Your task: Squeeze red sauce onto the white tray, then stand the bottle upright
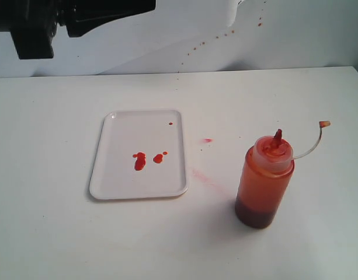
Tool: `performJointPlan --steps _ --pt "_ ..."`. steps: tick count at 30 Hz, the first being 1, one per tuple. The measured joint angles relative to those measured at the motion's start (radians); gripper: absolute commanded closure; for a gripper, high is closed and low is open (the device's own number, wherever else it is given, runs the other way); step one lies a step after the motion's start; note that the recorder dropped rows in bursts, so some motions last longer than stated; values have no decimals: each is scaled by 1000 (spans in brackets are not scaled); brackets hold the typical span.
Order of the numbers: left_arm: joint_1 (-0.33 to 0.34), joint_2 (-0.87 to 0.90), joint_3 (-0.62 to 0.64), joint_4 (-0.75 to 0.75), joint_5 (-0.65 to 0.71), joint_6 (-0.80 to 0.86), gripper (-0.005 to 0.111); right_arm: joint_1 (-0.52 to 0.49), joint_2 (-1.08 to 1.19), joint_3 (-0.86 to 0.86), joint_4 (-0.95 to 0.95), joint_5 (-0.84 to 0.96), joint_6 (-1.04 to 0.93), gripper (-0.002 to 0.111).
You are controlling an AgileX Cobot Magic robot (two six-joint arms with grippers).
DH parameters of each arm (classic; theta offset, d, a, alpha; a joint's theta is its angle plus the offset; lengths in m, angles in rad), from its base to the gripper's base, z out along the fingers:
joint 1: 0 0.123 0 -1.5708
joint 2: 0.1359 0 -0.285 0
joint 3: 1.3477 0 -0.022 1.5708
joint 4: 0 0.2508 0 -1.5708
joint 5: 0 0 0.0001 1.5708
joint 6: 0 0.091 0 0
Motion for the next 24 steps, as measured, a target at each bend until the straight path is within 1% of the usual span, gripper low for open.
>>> performJointPlan --steps 5,6,8,9,10,11,12,13,14,18,20,24 --pt "0 -18 2 10 26 -2 107 0 0 0 0 0 0 108" --pt "0 -32 6 3 43 -2 107 0 0 0 -1 0 0 108" --pt "0 -103 41 -40 136 -2 107 0 0 0 -1 0 0 108" --pt "0 -162 78 -65 219 -2 107 0 0 0 -1 0 0 108" --pt "0 -197 101 -78 270 -2 107 0 0 0 -1 0 0 108" --pt "0 -265 146 -101 364 -2 107 0 0 0 -1 0 0 108" --pt "0 -305 172 -112 413 -2 107 0 0 0 -1 0 0 108" --pt "0 -387 220 -125 502 -2 107 0 0 0 -1 0 0 108" --pt "0 -457 265 -130 559 -2 107 0 0 0 -1 0 0 108" --pt "0 -713 384 -141 699 -2 107 0 0 0 -3 0 0 108" --pt "9 -829 430 -158 737 -2 107 0 0 0 -3 0 0 108" --pt "102 -1003 504 -227 789 -2 107 0 0 0 -3 0 0 108"
